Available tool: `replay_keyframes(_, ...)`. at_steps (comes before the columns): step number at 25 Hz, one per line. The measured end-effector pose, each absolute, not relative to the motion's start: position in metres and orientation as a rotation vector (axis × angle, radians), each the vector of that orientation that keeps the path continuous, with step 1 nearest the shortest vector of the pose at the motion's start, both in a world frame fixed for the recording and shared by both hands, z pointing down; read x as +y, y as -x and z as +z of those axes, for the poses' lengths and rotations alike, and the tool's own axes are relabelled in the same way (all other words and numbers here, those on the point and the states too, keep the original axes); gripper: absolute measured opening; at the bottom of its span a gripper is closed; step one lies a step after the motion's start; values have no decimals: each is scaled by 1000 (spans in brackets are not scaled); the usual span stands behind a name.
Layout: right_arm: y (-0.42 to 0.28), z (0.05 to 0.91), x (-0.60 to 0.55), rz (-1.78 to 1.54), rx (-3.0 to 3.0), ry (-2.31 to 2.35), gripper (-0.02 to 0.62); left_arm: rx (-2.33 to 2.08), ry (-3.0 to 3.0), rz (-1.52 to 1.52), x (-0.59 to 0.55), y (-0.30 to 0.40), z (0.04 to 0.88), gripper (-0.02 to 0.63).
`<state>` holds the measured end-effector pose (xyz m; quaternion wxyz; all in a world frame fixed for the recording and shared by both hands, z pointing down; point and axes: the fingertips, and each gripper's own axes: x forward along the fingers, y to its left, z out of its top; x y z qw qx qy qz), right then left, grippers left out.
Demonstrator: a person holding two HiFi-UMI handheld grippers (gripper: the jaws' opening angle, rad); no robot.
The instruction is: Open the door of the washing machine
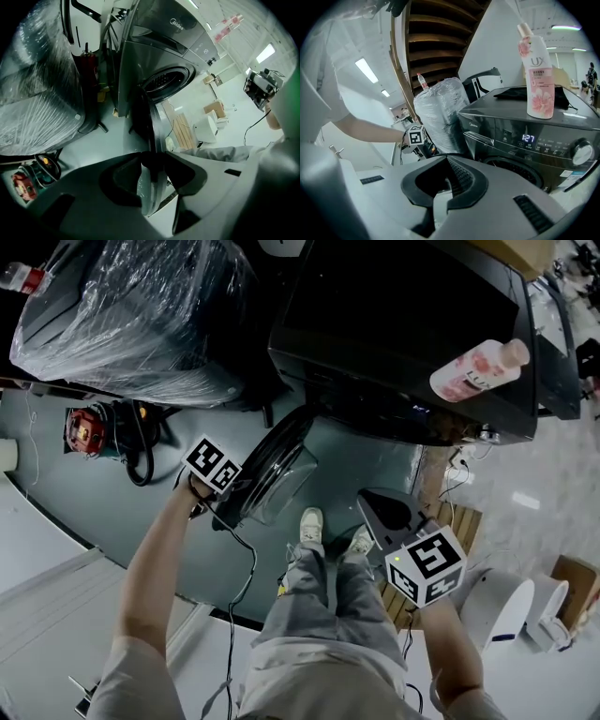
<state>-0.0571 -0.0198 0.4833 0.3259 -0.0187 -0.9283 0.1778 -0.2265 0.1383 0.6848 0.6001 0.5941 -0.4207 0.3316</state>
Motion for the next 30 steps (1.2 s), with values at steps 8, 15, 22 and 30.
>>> replay_keyframes(8,56,481,-24,464,-2436,-12,28,-947,-1442,944,142,259,684,169)
replay_keyframes(15,63,478,-19,470,-2441,-32,28,-900,-1481,1079,141,285,683,166)
replay_keyframes(22,63,478,-15,480,-2436,-67,28,-838,-1509,1181,138,305,683,161)
replay_keyframes(30,60,481,-4,494,-2434,-86,28,-737,-1493,1289,135,314,685,160)
